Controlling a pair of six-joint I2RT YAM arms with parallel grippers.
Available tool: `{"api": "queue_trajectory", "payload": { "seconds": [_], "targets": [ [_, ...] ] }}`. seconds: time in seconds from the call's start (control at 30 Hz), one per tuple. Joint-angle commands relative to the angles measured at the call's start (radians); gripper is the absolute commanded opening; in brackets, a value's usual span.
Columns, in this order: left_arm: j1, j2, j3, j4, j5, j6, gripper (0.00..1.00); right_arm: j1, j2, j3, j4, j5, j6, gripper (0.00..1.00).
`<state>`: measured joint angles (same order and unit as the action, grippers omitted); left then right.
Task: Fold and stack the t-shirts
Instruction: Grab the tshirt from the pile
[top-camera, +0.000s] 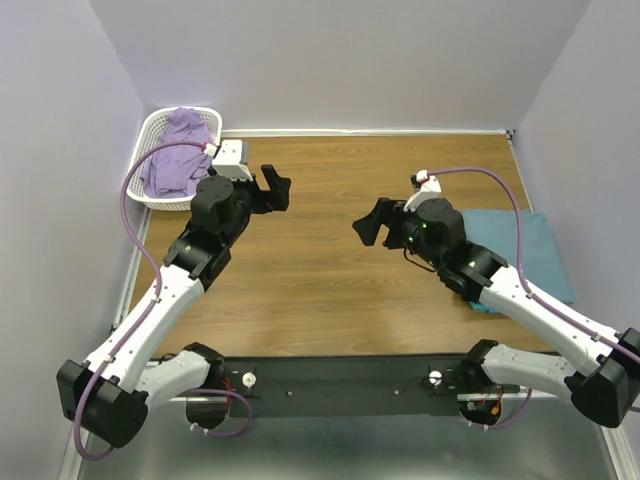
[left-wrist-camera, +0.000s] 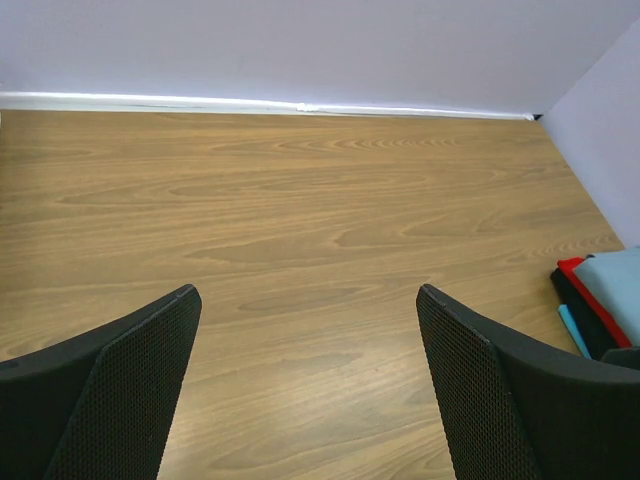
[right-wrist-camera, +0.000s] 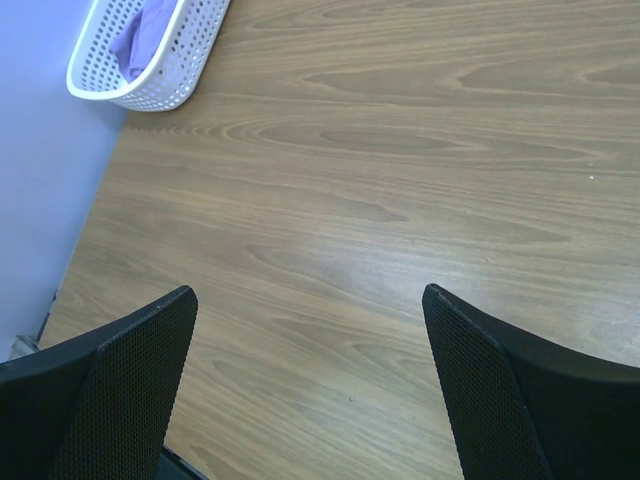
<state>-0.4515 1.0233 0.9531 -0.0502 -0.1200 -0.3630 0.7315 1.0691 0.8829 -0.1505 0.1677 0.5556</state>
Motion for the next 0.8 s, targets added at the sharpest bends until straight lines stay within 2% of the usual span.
{"api": "queue_trajectory", "payload": {
  "seconds": [0.0,0.23,0.3,0.33,0.37,0.4,0.5,0.63,0.77],
  "targets": [
    [0.007,0.008,0.015,-0.008,-0.001,-0.010,0.96,0.002,0.005,-0.016,-0.001,-0.028,-0.023,1.00],
    [0.007,0.050,0.039,-0.008,-0.045,-0.054,0.96,0.002,-0.003,-0.025,-0.041,-0.008,-0.042,1.00],
    [0.007,0.083,0.068,-0.033,-0.111,-0.074,0.96,0.000,0.002,-0.018,-0.058,-0.007,-0.046,1.00],
    [0.017,0.137,0.131,-0.062,-0.216,-0.117,0.96,0.002,0.012,-0.007,-0.082,-0.008,-0.051,1.00],
    [0.036,0.173,0.175,-0.103,-0.265,-0.117,0.96,0.002,0.012,-0.004,-0.092,-0.010,-0.051,1.00],
    [0.057,0.211,0.275,-0.185,-0.315,-0.158,0.96,0.002,0.025,-0.004,-0.104,-0.016,-0.052,1.00],
    [0.167,0.368,0.407,-0.291,-0.384,-0.210,0.96,0.002,0.054,-0.013,-0.110,-0.027,-0.059,1.00],
    [0.319,0.532,0.538,-0.304,-0.403,-0.258,0.95,0.002,0.094,-0.012,-0.110,-0.063,-0.063,1.00],
    [0.441,0.803,0.740,-0.408,-0.394,-0.303,0.93,0.000,0.126,0.001,-0.110,-0.109,-0.048,1.00]
  ]
}}
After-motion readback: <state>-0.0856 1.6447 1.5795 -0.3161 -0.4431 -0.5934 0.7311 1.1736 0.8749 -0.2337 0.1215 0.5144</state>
